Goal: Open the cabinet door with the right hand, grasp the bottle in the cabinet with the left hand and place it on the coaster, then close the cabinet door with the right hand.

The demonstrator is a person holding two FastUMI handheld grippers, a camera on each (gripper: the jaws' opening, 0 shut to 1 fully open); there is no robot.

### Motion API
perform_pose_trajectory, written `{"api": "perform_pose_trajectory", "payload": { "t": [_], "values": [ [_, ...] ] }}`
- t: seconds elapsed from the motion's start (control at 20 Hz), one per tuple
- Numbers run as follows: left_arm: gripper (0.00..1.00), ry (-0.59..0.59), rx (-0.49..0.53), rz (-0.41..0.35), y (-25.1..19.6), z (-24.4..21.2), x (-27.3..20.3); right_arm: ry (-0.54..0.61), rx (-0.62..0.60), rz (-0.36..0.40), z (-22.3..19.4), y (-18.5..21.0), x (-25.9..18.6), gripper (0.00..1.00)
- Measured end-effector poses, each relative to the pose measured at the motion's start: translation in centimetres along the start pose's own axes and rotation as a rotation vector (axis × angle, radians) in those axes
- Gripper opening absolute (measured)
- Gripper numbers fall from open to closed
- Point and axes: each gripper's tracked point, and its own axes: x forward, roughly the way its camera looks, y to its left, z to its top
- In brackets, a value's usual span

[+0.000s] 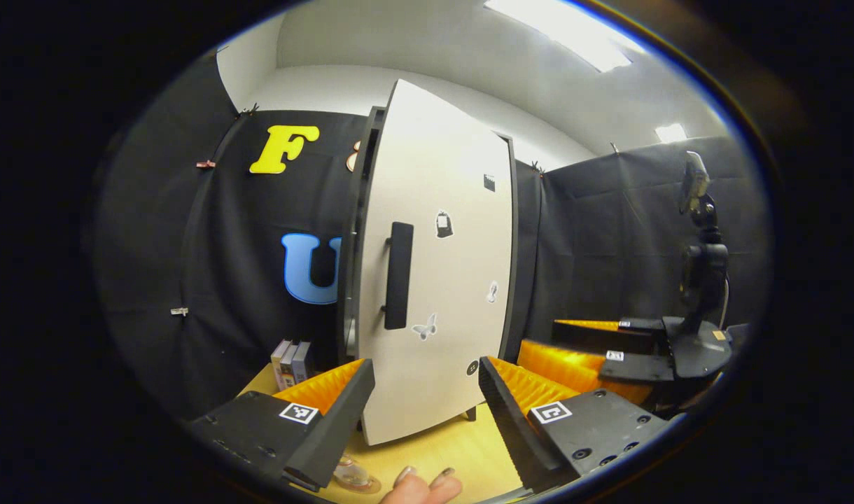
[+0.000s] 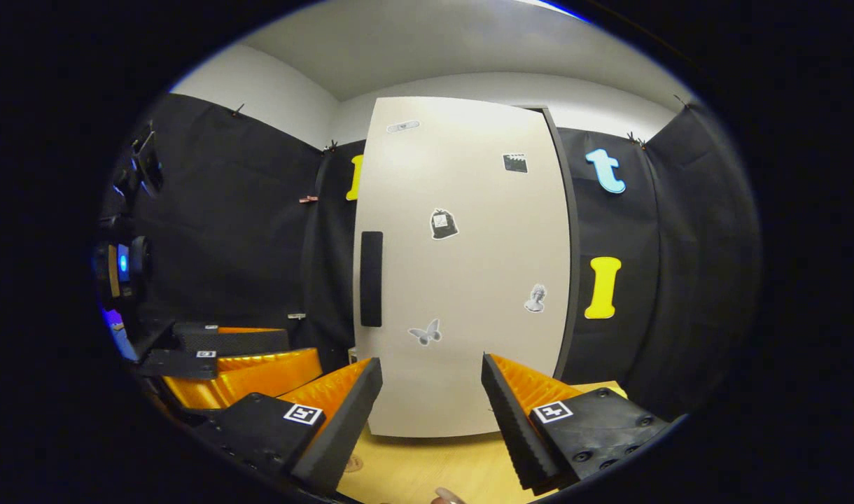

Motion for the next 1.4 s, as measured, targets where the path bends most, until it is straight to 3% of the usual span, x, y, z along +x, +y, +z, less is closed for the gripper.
{"api": "perform_pose_trajectory", "payload": {
  "t": [0.2, 0.55, 0.65, 0.7, 1.05, 1.4],
  "values": [
    [0.94, -0.015, 0.028, -0.004, -1.8, 0.4, 1.4, -0.049, -0.075, -0.119, 1.1, -3.1, -1.1, 0.96],
    [0.94, -0.022, 0.028, 0.061, -2.7, 0.3, 2.2, -0.097, -0.055, -0.178, 3.1, -5.2, -1.8, 0.97],
    [0.98, -0.024, 0.037, 0.096, -2.6, 0.2, 2.4, -0.102, -0.089, -0.182, 3.3, -5.1, -1.8, 0.98],
    [0.94, -0.030, 0.043, 0.098, -2.7, 0.3, 2.4, -0.108, -0.096, -0.178, 3.4, -4.9, -1.8, 0.97],
    [0.94, -0.057, 0.097, 0.121, -3.0, 0.9, 1.6, -0.086, -0.063, -0.146, 3.0, -4.5, -1.4, 0.97],
    [0.94, -0.064, 0.072, 0.151, -2.1, 1.1, 0.6, -0.070, -0.058, -0.149, 2.7, -4.0, -1.4, 0.97]
  ]
}}
